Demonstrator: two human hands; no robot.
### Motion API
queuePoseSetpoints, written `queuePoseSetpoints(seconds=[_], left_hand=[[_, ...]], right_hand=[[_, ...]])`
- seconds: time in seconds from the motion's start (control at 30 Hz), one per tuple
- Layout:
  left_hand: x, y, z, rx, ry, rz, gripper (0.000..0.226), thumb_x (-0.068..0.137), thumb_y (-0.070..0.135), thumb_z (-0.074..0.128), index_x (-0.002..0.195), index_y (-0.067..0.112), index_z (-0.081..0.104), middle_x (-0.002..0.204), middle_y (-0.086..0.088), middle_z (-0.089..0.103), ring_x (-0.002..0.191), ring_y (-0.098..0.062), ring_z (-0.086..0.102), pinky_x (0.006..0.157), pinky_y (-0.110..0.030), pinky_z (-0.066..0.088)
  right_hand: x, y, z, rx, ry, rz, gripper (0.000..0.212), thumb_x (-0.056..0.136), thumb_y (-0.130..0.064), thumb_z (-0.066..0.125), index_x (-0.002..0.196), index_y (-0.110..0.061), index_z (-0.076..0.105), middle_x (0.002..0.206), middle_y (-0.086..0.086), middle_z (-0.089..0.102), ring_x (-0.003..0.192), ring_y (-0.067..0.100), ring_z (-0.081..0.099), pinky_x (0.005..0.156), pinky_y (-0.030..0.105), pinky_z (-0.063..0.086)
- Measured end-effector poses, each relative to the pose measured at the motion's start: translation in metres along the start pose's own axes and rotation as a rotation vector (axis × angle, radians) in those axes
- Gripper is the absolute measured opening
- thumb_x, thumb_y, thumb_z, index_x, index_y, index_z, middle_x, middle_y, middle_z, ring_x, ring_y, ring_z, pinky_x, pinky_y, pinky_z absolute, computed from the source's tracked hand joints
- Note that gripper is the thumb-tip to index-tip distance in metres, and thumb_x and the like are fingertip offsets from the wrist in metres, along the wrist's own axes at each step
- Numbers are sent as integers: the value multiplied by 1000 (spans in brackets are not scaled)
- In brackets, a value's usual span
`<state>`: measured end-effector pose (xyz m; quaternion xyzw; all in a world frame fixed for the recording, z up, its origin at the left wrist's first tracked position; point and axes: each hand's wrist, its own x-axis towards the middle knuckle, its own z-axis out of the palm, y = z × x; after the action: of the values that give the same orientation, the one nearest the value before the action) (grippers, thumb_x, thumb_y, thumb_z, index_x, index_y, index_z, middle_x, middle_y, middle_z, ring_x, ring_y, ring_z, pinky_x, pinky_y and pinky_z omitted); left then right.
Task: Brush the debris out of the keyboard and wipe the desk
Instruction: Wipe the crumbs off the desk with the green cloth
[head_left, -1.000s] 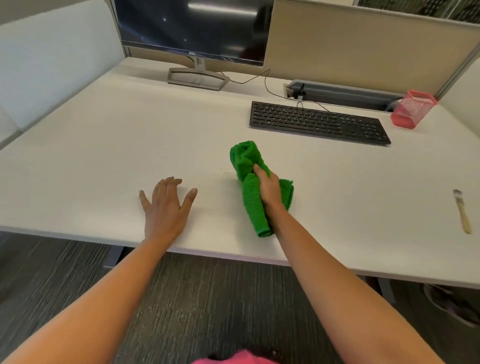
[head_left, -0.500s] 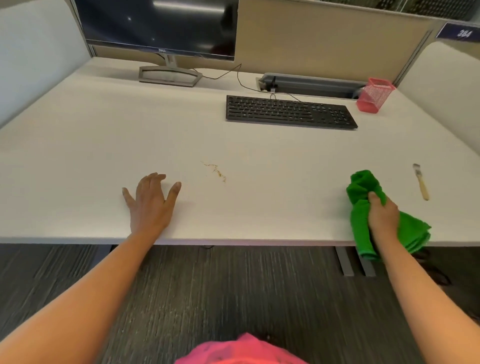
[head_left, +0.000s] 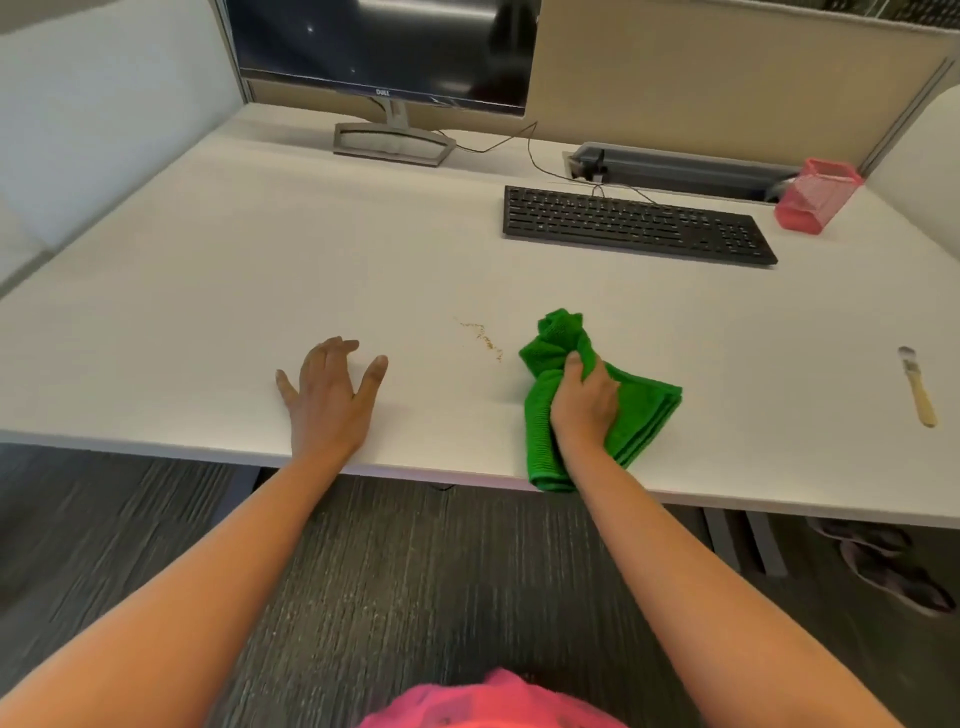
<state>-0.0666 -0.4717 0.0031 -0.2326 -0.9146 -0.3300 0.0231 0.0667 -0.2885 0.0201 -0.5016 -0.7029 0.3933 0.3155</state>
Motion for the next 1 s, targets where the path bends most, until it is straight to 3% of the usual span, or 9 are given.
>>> queuePoseSetpoints(seconds=[0.2, 0.4, 0.5, 0.63, 0.7, 0.8, 0.87, 0.9, 1.0], left_hand=[[-5, -32, -25, 13, 80, -90, 48, 97, 44, 39, 134, 13, 46, 147, -6, 38, 140, -21, 26, 115, -49, -2], [-9, -52, -42, -55, 143, -143, 46, 98, 40, 41, 133, 11, 46, 146, -7, 38, 139, -22, 28, 116, -48, 5], [-10, -56, -46, -115, 162, -136, 45, 98, 38, 43, 134, 11, 46, 146, -8, 38, 137, -22, 29, 116, -48, 16], [-14, -56, -51, -196, 200, -148, 42, 98, 33, 44, 134, 12, 46, 146, -5, 38, 136, -18, 31, 106, -24, 21], [-17, -56, -54, -250, 239, -166, 38, 99, 30, 44, 132, 12, 48, 143, -4, 41, 134, -17, 34, 103, -21, 22], [-25, -58, -60, -316, 356, -202, 32, 99, 26, 45, 125, 11, 55, 132, -2, 50, 122, -16, 44, 100, -19, 32], [-33, -65, -66, -319, 455, -250, 27, 99, 24, 46, 116, 8, 60, 118, -3, 55, 107, -11, 49, 85, -6, 35], [-38, -70, -69, -319, 495, -289, 26, 99, 24, 46, 111, 8, 63, 112, -4, 58, 100, -10, 50, 79, -7, 37], [-54, -86, -82, -461, 553, -400, 30, 100, 30, 44, 83, 16, 64, 84, -2, 64, 78, -15, 58, 71, -28, 48]], right_hand=[[18, -34, 48, -95, -25, -35, 39, 102, -25, 31, 126, -2, 51, 127, 15, 57, 123, 29, 47, 118, 39, 11], [36, -59, 86, -216, -190, -110, 43, 101, -29, 30, 132, -3, 45, 134, 14, 52, 130, 28, 42, 119, 38, 5], [32, -71, 101, -245, -335, -170, 45, 102, -32, 28, 134, -5, 44, 136, 16, 49, 133, 30, 36, 118, 37, 11], [12, -80, 126, -160, -555, -231, 47, 99, -40, 32, 133, -11, 49, 138, 13, 48, 135, 30, 33, 113, 41, 24], [-7, -82, 134, -114, -642, -274, 44, 98, -40, 35, 130, -14, 53, 134, 11, 52, 132, 30, 38, 111, 42, 27], [-45, -84, 137, -51, -755, -341, 39, 99, -36, 37, 123, -14, 58, 127, 11, 58, 126, 30, 44, 109, 42, 30], [-74, -85, 138, -16, -824, -384, 37, 99, -34, 38, 120, -13, 59, 124, 12, 59, 124, 30, 46, 108, 42, 31], [-89, -85, 139, -1, -859, -398, 37, 99, -34, 37, 120, -13, 60, 124, 12, 59, 124, 30, 45, 108, 43, 31], [-130, -85, 142, 36, -949, -400, 37, 100, -34, 36, 118, -13, 60, 125, 13, 58, 127, 31, 42, 108, 44, 30]])
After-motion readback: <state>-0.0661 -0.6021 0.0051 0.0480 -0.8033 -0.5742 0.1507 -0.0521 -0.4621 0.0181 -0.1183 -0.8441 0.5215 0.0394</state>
